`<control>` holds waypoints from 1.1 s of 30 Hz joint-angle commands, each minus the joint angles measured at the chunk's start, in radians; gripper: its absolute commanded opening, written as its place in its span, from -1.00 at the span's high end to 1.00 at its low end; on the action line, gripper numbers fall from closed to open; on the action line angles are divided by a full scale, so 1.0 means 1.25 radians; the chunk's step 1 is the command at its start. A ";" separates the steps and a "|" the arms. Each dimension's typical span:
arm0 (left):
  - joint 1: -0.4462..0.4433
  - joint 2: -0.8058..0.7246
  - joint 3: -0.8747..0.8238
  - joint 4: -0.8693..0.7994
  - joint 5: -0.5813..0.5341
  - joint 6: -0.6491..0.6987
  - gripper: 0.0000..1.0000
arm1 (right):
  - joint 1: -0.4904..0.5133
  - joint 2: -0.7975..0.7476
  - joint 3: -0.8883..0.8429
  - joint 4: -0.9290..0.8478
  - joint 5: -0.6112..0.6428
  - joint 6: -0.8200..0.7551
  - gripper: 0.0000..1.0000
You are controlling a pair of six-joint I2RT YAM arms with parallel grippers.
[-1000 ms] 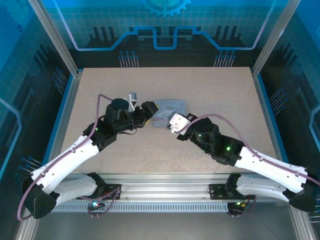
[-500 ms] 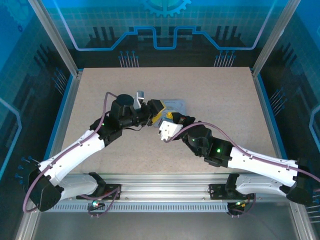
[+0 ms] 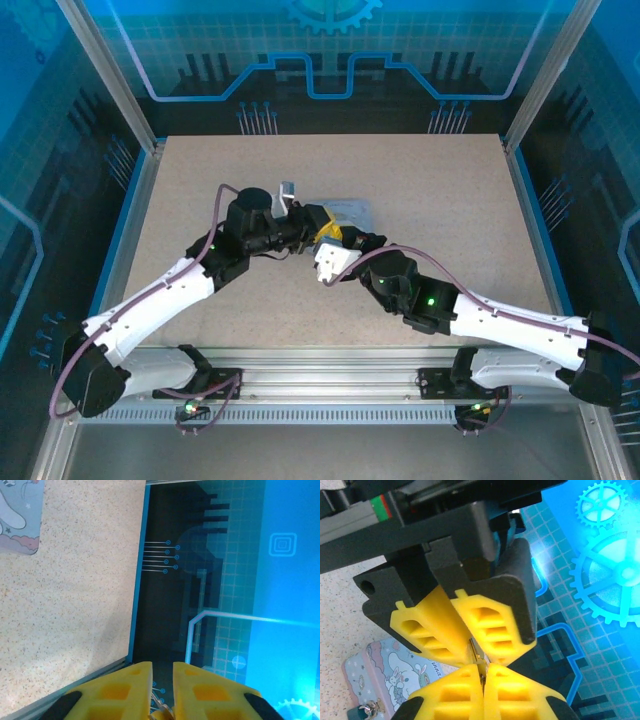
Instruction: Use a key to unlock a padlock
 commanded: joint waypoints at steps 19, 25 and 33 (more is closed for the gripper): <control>0.012 -0.004 0.012 -0.036 -0.042 0.093 1.00 | -0.051 -0.113 -0.016 -0.149 -0.044 0.273 0.33; 0.018 -0.002 0.032 -0.071 -0.085 0.192 1.00 | -0.100 -0.146 0.005 -0.290 -0.113 0.485 0.17; 0.017 0.005 0.070 -0.112 -0.125 0.359 1.00 | -0.236 -0.139 0.044 -0.423 -0.351 0.833 -0.15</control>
